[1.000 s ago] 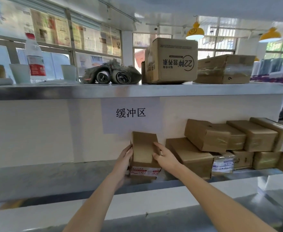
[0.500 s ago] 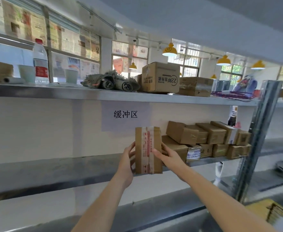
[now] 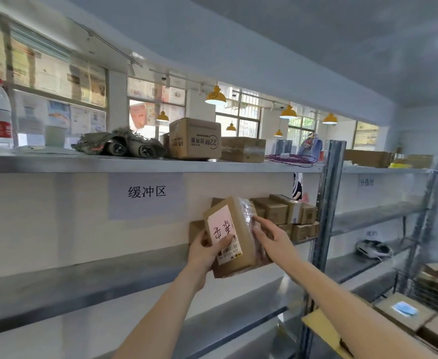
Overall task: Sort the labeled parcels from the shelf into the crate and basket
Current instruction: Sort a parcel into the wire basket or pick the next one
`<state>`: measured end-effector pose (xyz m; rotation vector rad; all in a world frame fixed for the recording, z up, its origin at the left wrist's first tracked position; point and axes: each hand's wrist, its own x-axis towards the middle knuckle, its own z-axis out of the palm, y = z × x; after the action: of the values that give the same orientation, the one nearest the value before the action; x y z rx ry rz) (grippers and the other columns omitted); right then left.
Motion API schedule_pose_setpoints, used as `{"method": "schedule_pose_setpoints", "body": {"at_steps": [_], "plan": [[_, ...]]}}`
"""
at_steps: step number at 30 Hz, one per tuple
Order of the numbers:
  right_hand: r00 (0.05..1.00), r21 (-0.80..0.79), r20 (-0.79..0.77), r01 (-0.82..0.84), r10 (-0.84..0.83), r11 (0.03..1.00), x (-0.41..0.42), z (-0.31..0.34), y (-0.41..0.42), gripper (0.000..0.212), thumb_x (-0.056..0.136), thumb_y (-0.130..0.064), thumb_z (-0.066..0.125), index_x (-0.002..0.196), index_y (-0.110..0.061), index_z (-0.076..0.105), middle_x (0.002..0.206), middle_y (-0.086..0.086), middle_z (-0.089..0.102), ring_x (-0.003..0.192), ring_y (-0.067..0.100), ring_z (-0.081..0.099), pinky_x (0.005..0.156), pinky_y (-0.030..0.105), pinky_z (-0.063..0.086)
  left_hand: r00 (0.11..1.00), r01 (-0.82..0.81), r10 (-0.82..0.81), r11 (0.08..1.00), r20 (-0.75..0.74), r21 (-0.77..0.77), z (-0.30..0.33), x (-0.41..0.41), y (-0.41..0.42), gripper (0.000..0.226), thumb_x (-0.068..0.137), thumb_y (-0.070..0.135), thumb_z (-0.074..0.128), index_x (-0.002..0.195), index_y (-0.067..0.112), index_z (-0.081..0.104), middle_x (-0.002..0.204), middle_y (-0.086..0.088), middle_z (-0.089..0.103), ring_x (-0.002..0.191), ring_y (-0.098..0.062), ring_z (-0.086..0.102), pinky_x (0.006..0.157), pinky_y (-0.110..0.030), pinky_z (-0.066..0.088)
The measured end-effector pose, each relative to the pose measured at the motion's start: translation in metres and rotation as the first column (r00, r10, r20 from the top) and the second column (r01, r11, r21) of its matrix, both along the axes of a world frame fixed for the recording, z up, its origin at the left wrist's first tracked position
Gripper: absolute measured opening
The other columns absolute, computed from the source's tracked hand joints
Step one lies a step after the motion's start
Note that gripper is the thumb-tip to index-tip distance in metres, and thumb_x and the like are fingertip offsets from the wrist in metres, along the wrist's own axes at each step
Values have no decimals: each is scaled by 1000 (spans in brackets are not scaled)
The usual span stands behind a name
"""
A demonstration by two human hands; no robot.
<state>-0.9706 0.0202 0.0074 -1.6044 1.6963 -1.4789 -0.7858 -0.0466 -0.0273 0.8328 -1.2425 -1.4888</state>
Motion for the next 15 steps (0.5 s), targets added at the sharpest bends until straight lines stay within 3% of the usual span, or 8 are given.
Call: {"method": "schedule_pose_setpoints", "body": {"at_steps": [3, 5, 7, 9, 11, 13, 15], "plan": [[998, 94, 61, -28, 23, 995, -29, 10, 9, 80, 83, -67, 60, 153, -34, 38, 144, -7, 50, 126, 17, 54, 96, 32, 52, 998, 42, -43, 999, -40, -12, 9, -30, 4, 53, 75, 34, 88, 122, 36, 64, 106, 9, 77, 101, -20, 72, 83, -48, 62], [999, 122, 49, 4, -10, 993, -51, 12, 16, 95, 75, -72, 65, 155, -32, 33, 147, -11, 36, 132, 21, 50, 91, 31, 52, 996, 83, -83, 996, -30, -12, 15, -56, 8, 54, 82, 33, 83, 130, 37, 58, 106, 9, 76, 102, -19, 70, 85, -49, 59], [998, 155, 53, 34, -43, 987, -76, 15, 29, 91, 78, -68, 66, 154, -31, 33, 146, -7, 38, 125, 19, 55, 77, 20, 54, 994, 110, -110, 994, -17, -2, 20, -86, 16, 62, 87, 32, 79, 139, 41, 48, 107, 7, 74, 99, -16, 67, 75, -40, 55], [998, 147, 44, 40, -47, 988, -101, 18, 47, 70, 91, -54, 64, 151, -30, 38, 137, -2, 57, 105, 8, 65, 65, 14, 53, 989, 146, -145, 989, -8, 3, 21, -117, 24, 64, 90, 32, 75, 145, 41, 44, 107, 8, 71, 98, -16, 65, 69, -35, 51], [995, 116, 58, 70, -77, 991, -128, 20, 66, 60, 97, -42, 61, 152, -32, 37, 125, -5, 65, 99, 5, 66, 73, 20, 58, 981, 194, -194, 981, -1, -8, 21, -149, 31, 62, 91, 34, 73, 145, 41, 44, 112, 6, 70, 102, -19, 64, 77, -39, 53], [989, 79, 71, 125, -131, 989, -161, 19, 83, 60, 99, -38, 60, 153, -35, 33, 126, -4, 65, 103, 9, 67, 89, 34, 59, 968, 249, -249, 968, 14, -27, 21, -185, 38, 61, 91, 37, 71, 146, 45, 45, 118, 3, 70, 108, -22, 64, 92, -47, 53], [984, 67, 72, 158, -163, 985, -194, 15, 104, 59, 101, -37, 57, 154, -37, 32, 127, -3, 65, 103, 9, 66, 89, 33, 58, 955, 297, -295, 953, 42, -56, 20, -222, 50, 63, 91, 38, 71, 146, 46, 42, 124, 1, 67, 109, -21, 64, 90, -46, 53]]}}
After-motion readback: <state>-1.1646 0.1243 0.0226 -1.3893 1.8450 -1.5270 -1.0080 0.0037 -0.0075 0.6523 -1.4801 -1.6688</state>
